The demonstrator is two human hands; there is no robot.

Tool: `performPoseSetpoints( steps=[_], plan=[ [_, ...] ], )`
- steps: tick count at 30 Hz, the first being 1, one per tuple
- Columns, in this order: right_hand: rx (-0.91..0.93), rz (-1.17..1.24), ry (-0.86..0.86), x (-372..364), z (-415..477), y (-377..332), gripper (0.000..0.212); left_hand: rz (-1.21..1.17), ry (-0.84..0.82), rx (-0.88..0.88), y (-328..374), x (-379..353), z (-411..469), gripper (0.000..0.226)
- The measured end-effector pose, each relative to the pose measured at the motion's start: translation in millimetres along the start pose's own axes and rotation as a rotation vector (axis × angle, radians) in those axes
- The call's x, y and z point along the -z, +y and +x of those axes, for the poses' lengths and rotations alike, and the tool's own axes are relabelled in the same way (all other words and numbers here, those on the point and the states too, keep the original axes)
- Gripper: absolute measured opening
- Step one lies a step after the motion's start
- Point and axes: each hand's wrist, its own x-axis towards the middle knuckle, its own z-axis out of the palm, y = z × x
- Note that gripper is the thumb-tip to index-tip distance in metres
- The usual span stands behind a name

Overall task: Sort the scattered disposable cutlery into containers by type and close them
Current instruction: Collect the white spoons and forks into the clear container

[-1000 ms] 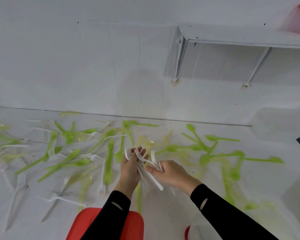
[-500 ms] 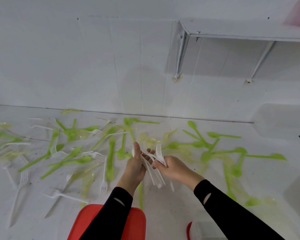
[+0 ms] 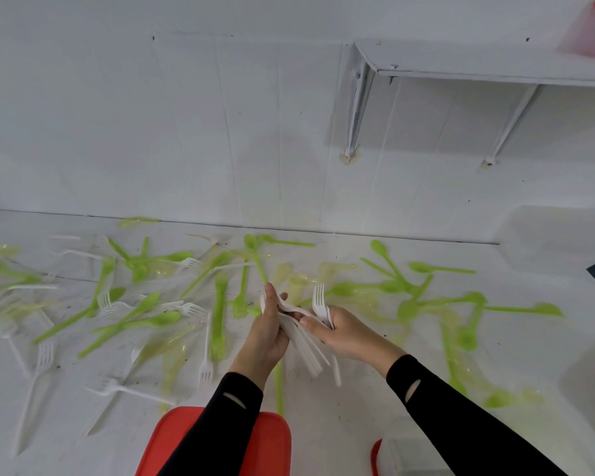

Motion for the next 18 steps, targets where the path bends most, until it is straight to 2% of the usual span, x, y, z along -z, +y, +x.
performPoseSetpoints(
  steps=[1,3,8,15,18],
  plan=[
    [0.005,0.028,0.013,0.4,0.2,-0.4,0.022,-0.015,0.0,0.008,1.7,-0.4,-1.5,0.059],
    [0.008,0.093,0.043,2.7,-0.4,-4.3,0.025,-0.048,0.008,-0.003,2.8,1.6,0.4,0.061],
    [0.031,0.195,0.139,4.7,3.8,-4.6,0.016,-0.222,0.099,-0.039,0.7,3.2,2.6,0.039],
    [0.016,0.094,0.147,-1.9,8.9,2.8,0.019,-0.22,-0.02,-0.048,1.0,-4.0,-0.2,0.054],
    [-0.011,0.095,0.163,-2.0,11.1,3.9,0.015,-0.212,-0.044,-0.058,1.7,-5.1,-1.1,0.041]
  ],
)
